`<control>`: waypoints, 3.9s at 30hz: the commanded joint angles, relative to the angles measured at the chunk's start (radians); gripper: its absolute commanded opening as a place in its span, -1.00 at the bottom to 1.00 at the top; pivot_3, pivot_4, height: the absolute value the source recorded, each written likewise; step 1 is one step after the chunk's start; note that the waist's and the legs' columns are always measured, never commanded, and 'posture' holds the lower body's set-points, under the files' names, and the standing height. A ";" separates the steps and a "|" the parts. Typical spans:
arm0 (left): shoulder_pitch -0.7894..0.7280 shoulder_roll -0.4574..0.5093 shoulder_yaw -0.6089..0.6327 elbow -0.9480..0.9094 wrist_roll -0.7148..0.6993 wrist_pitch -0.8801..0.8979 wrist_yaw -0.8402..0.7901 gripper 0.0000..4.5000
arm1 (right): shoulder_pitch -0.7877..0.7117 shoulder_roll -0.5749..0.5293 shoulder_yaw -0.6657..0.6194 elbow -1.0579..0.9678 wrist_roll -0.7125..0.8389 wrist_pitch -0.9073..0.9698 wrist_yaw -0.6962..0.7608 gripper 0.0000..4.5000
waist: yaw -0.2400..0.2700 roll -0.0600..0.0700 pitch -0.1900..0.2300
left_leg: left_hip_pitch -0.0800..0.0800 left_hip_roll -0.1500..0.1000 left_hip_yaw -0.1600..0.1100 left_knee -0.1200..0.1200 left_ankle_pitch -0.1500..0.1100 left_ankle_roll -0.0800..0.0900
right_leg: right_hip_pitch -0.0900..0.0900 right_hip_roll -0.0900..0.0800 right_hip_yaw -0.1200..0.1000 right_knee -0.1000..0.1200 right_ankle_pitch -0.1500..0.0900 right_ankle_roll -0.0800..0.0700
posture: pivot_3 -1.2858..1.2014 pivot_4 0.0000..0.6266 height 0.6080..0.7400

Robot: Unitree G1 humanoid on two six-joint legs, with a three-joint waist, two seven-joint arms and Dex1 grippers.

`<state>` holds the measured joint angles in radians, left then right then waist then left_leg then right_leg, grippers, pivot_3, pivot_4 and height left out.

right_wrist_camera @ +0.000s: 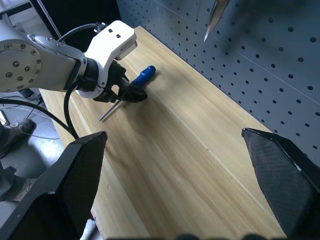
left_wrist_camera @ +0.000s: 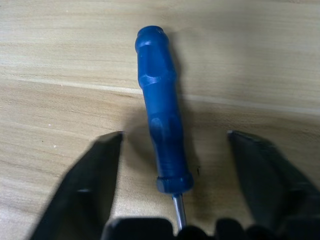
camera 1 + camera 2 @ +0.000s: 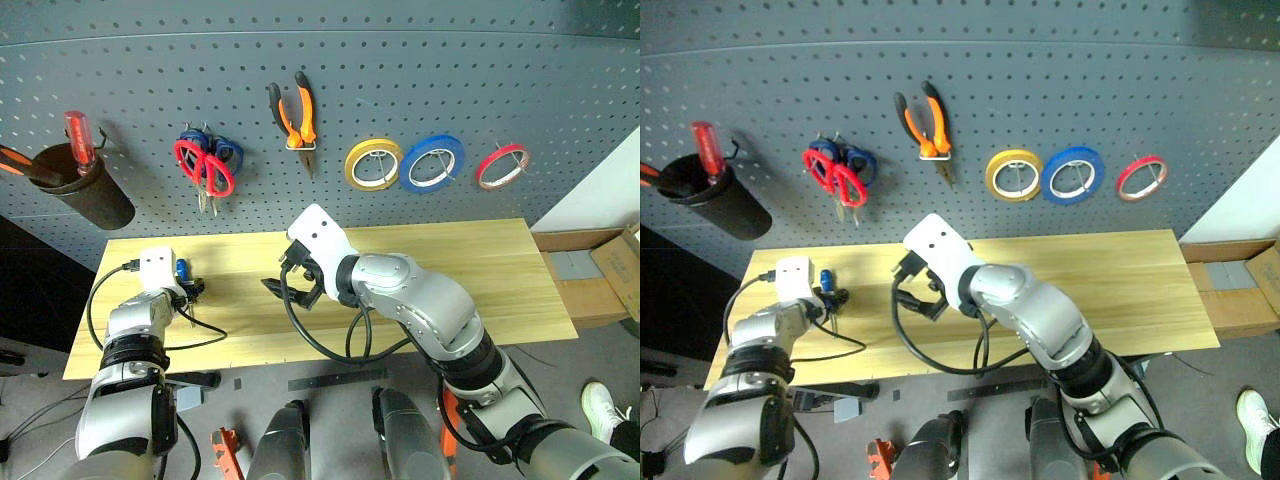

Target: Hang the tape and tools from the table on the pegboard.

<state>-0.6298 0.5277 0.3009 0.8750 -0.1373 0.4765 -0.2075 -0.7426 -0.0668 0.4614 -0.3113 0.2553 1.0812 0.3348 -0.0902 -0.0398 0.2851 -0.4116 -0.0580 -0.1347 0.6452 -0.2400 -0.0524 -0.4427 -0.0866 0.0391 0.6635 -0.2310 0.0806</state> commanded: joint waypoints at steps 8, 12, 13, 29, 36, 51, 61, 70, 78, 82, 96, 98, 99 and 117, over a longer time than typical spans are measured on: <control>0.159 0.009 0.062 -0.250 -0.072 -0.052 -0.025 -0.79 | -0.029 -0.034 -0.027 -0.066 0.006 -0.006 0.032 1.00 | -0.006 -0.001 0.000 | -0.001 0.002 -0.001 -0.001 0.000 -0.001 | -0.003 -0.001 0.001 -0.001 0.000 0.000 | -0.07 -0.03 1.00; 0.318 -0.023 0.098 -0.524 -0.103 -0.032 0.009 -0.79 | -0.032 -0.059 -0.049 -0.098 0.020 -0.010 0.056 1.00 | -0.007 -0.002 -0.002 | -0.006 0.004 -0.001 -0.001 0.000 -0.001 | -0.007 -0.002 0.002 0.000 0.000 0.000 | -0.06 -0.11 1.00; 0.362 -0.033 0.106 -0.599 -0.109 -0.045 0.010 -0.79 | -0.031 -0.068 -0.058 -0.113 0.026 -0.010 0.065 1.00 | -0.008 -0.003 -0.002 | -0.006 0.004 -0.001 -0.001 0.000 -0.001 | -0.008 -0.002 0.001 -0.001 0.000 0.000 | -0.06 -0.13 1.00; 0.629 -0.108 0.141 -1.278 -0.024 -0.300 0.116 -0.79 | 0.040 -0.247 -0.192 -0.173 0.110 -0.411 0.342 1.00 | 0.027 -0.005 -0.010 | -0.005 0.000 0.003 -0.001 -0.001 -0.001 | -0.006 -0.001 -0.001 -0.002 0.002 -0.002 | 0.03 -0.40 1.00; 0.376 0.022 0.175 -1.274 -0.035 -0.291 0.105 -0.79 | 0.023 -0.247 -0.200 -0.127 0.103 -0.472 0.378 1.00 | 0.041 -0.010 -0.018 | -0.004 0.000 0.002 0.001 0.000 -0.002 | -0.003 0.000 -0.004 -0.001 0.003 -0.002 | 0.03 -0.42 1.00; -0.135 0.148 0.158 -0.573 -0.025 -0.605 0.067 -0.79 | -0.042 -0.185 -0.180 -0.064 0.067 -0.517 0.347 1.00 | 0.033 -0.011 -0.022 | -0.004 0.000 0.003 0.001 0.003 -0.007 | -0.004 0.000 -0.004 -0.003 0.004 -0.002 | -0.01 -0.41 1.00; -0.122 0.077 0.126 -0.391 0.010 -0.796 0.121 -0.79 | -0.084 -0.148 -0.183 -0.042 0.056 -0.524 0.344 1.00 | 0.030 -0.013 -0.024 | -0.005 0.000 0.003 0.001 0.003 -0.007 | -0.006 0.000 -0.004 -0.001 0.004 -0.002 | -0.03 -0.40 1.00; -0.011 0.071 0.159 -0.473 0.000 -0.798 0.183 -0.79 | -0.135 -0.124 -0.244 -0.026 0.099 -0.526 0.339 1.00 | 0.006 -0.014 -0.026 | -0.005 0.000 0.003 0.002 0.003 -0.007 | -0.007 -0.001 -0.004 0.001 0.004 -0.002 | -0.02 -0.42 1.00; 0.007 0.050 0.161 -0.528 -0.028 -0.803 0.191 0.28 | -0.150 -0.116 -0.243 0.003 0.091 -0.555 0.351 1.00 | 0.006 -0.015 -0.035 | -0.005 0.000 0.003 0.002 0.003 -0.007 | -0.007 -0.001 -0.004 0.001 0.004 -0.002 | -0.02 -0.45 1.00; 0.002 0.043 0.170 -0.546 -0.025 -0.798 0.221 0.84 | -0.150 -0.123 -0.241 0.009 0.088 -0.562 0.355 1.00 | 0.005 -0.015 -0.045 | -0.005 0.000 0.003 0.002 0.003 -0.007 | -0.007 -0.001 -0.003 0.001 0.004 -0.002 | -0.02 -0.45 1.00; 0.179 0.033 -0.139 -1.092 -0.162 -0.486 -0.120 0.99 | -0.006 -0.306 -0.384 -0.118 0.214 -0.456 0.410 1.00 | 0.006 -0.009 -0.070 | -0.003 -0.001 0.005 0.002 0.002 -0.006 | -0.005 -0.001 -0.001 0.000 0.004 -0.002 | -0.01 -0.45 1.00; 0.235 0.035 -0.170 -1.171 -0.217 -0.382 -0.160 0.99 | 0.045 -0.343 -0.394 -0.147 0.223 -0.436 0.403 1.00 | 0.003 -0.008 -0.070 | -0.003 0.000 0.005 0.002 0.001 -0.003 | -0.005 0.000 -0.001 0.001 0.004 -0.002 | -0.01 -0.44 1.00; 0.263 0.033 -0.178 -1.203 -0.246 -0.328 -0.170 0.99 | 0.071 -0.360 -0.392 -0.163 0.221 -0.431 0.400 1.00 | 0.002 -0.008 -0.070 | -0.002 0.001 0.005 0.001 0.001 -0.003 | -0.005 0.001 -0.001 0.002 0.004 -0.002 | -0.02 -0.43 1.00; 0.628 -0.072 -0.117 -1.121 -0.187 -0.122 -0.058 0.99 | 0.614 -0.289 -0.407 0.257 -0.211 -1.044 0.020 1.00 | 0.021 0.001 -0.095 | 0.032 0.002 0.010 -0.001 0.000 0.000 | 0.031 0.002 0.002 -0.006 0.003 -0.002 | -0.01 -0.70 1.00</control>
<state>-0.0068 0.4655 0.1595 -0.2439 -0.3501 0.4011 -0.2826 -0.1426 -0.3496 0.0708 -0.0902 0.0780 0.1367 0.3721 -0.0692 -0.0386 0.1904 -0.3795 -0.0555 -0.1243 0.6447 -0.2406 -0.0526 -0.4111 -0.0842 0.0412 0.6576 -0.2278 0.0791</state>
